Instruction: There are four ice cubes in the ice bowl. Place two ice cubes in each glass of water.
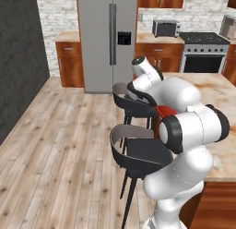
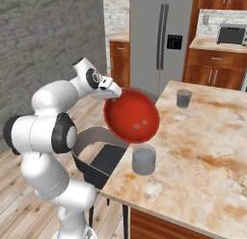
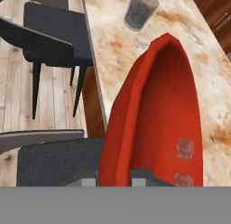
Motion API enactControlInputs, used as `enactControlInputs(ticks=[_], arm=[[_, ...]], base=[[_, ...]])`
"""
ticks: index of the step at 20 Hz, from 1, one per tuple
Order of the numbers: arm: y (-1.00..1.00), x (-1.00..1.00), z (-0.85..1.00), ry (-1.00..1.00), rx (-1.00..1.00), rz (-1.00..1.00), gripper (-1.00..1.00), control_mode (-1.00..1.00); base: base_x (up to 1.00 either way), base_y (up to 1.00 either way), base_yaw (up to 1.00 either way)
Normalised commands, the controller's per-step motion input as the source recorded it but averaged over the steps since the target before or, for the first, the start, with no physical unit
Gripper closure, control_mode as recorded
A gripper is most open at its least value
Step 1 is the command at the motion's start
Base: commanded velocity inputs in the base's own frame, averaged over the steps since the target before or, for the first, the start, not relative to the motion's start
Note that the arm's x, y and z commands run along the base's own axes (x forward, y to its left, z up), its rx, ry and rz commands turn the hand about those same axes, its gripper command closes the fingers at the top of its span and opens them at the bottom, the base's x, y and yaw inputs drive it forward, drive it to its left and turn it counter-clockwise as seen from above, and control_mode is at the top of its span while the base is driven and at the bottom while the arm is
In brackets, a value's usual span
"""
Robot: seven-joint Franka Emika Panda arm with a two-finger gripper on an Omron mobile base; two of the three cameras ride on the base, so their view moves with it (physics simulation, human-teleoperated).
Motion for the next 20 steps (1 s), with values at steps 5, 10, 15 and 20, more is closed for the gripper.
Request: enactControlInputs(ticks=[5, 10, 15, 20], arm=[[0.32, -0.07, 0.42, 0.01, 0.00, -0.05, 1.00, -1.00], [-0.20, -0.12, -0.04, 0.01, 0.00, -0.07, 1.00, -1.00], [-0.14, -0.03, -0.21, 0.03, 0.00, -0.07, 1.00, -1.00], [-0.27, -0.07, -0.07, 0.01, 0.00, -0.06, 1.00, -1.00]], base=[[0.00, 0.00, 0.00], [0.00, 0.00, 0.00], [0.00, 0.00, 0.00], [0.00, 0.00, 0.00]])
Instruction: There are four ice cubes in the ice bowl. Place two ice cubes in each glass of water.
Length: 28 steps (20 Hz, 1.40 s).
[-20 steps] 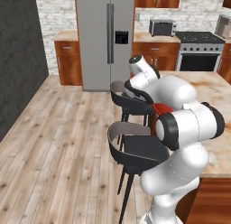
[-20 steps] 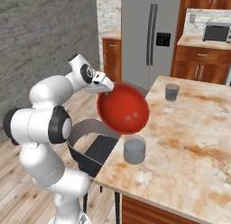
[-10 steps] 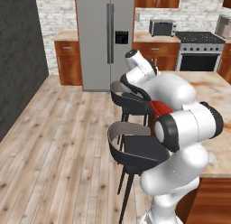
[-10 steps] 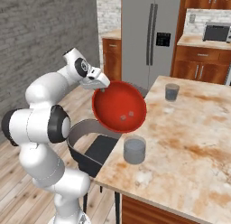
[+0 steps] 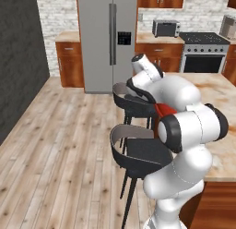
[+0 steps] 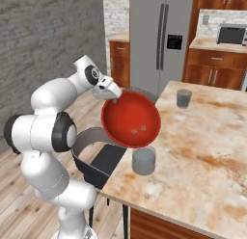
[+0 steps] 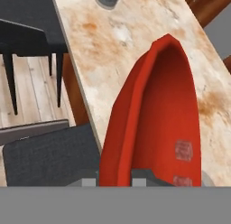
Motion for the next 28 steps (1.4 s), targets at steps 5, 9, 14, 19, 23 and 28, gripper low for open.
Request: enactControlInputs(ticks=[5, 9, 14, 19, 23, 28], arm=[[-0.11, 0.04, 0.00, 0.00, 0.00, -0.04, 1.00, -1.00], [0.00, 0.03, 0.00, 0.00, 0.00, -0.01, 1.00, -1.00], [0.00, 0.23, 0.00, 0.01, 0.00, 0.00, 1.00, -1.00], [0.00, -0.12, 0.04, 0.00, 0.00, 0.00, 1.00, -1.00], [0.00, 0.00, 0.11, 0.00, 0.00, 0.00, 1.00, -1.00], [0.04, 0.00, 0.18, 0.00, 0.00, 0.00, 1.00, -1.00]], base=[[0.00, 0.00, 0.00], [0.00, 0.00, 0.00], [0.00, 0.00, 0.00], [0.00, 0.00, 0.00], [0.00, 0.00, 0.00], [0.00, 0.00, 0.00]])
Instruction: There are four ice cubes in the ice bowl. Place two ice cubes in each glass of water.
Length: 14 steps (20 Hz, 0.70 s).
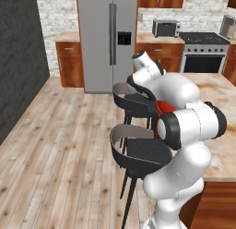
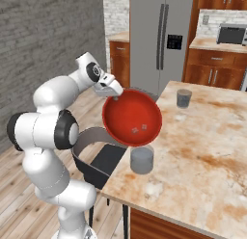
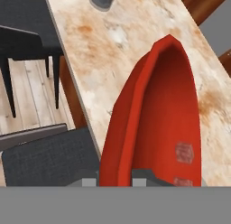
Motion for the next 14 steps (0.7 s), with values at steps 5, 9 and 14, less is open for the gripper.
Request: enactControlInputs(ticks=[5, 9, 14], arm=[[0.03, 0.00, 0.01, -0.03, 0.03, 0.00, 1.00, -1.00], [0.00, 0.00, 0.13, -0.08, 0.03, 0.00, 1.00, -1.00], [0.00, 0.00, 0.26, -0.11, 0.01, 0.00, 1.00, -1.00]], base=[[0.00, 0.00, 0.00], [0.00, 0.00, 0.00], [0.00, 0.00, 0.00]])
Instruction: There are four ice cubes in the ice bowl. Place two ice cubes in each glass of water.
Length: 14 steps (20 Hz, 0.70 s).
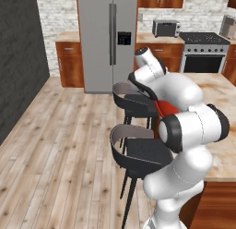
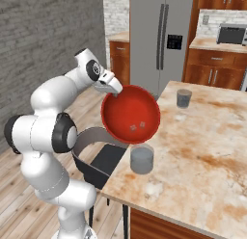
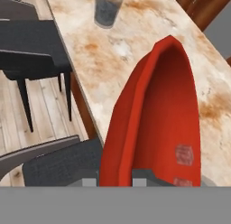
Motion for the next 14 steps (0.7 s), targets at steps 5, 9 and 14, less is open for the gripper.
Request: enactControlInputs(ticks=[5, 9, 14], arm=[[-0.06, -0.03, 0.05, -0.05, 0.03, 0.00, 1.00, -1.00], [-0.23, -0.04, 0.00, 0.00, 0.05, 0.00, 1.00, -1.00], [-0.15, -0.06, 0.01, -0.03, 0.03, 0.00, 1.00, -1.00]], base=[[0.00, 0.00, 0.00], [0.00, 0.00, 0.00], [0.00, 0.00, 0.00]])
